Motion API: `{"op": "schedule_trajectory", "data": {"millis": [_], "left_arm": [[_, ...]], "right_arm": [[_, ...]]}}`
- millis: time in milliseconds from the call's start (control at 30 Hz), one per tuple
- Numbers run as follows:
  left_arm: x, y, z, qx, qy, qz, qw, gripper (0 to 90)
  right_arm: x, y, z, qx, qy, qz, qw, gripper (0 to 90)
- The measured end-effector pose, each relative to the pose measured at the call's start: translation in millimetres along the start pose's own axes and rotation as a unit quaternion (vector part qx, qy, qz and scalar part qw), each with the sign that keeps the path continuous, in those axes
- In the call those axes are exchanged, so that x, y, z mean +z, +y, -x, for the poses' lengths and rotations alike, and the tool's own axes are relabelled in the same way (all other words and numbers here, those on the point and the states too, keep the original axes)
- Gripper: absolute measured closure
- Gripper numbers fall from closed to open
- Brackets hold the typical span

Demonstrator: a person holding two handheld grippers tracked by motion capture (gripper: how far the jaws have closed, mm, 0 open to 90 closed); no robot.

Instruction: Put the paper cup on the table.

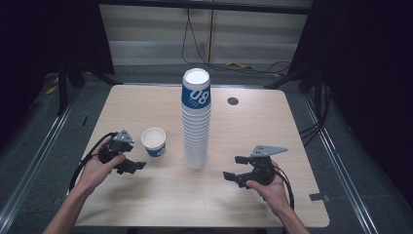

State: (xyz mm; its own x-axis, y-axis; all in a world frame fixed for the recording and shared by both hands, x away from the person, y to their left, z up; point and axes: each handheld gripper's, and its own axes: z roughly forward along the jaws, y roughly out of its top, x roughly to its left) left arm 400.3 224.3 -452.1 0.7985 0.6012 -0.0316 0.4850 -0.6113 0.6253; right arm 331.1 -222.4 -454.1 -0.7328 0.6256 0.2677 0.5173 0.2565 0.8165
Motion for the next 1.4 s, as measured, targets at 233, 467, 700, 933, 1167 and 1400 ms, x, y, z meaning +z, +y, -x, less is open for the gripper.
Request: {"op": "schedule_trajectory", "data": {"millis": [233,467,700,933,1167,1400], "left_arm": [[-2.3,-10.7,14.5,-0.01,0.015,0.057,0.9982,15.7],[-2.7,-17.2,34.8,-0.009,0.021,0.081,0.9964,15.7],[-6.0,-21.3,57.5,-0.025,-0.007,0.114,0.9931,15.8],[-0.1,-27.6,81.5,-0.06,-0.01,0.16,0.9853,15.7],[16.8,-38.0,91.9,-0.056,-0.043,0.154,0.9855,15.9],[15.9,-38.6,95.5,-0.059,-0.021,0.17,0.9834,15.8]], "right_arm": [[-0.9,0.1,-0.4,-0.001,-0.007,-0.002,1.0,15.4],[-6.1,-2.9,-3.5,-0.002,-0.019,-0.004,0.9998,15.5],[-22.0,-11.2,1.8,0.016,-0.05,0.006,0.9986,13.9],[-26.2,-18.8,0.0,0.021,-0.059,0.022,0.9978,14.2],[-22.6,-24.6,-3.4,0.011,-0.063,0.043,0.997,15.9],[-12.9,-35.0,-1.1,0.022,-0.094,0.012,0.9952,15.8]]}}
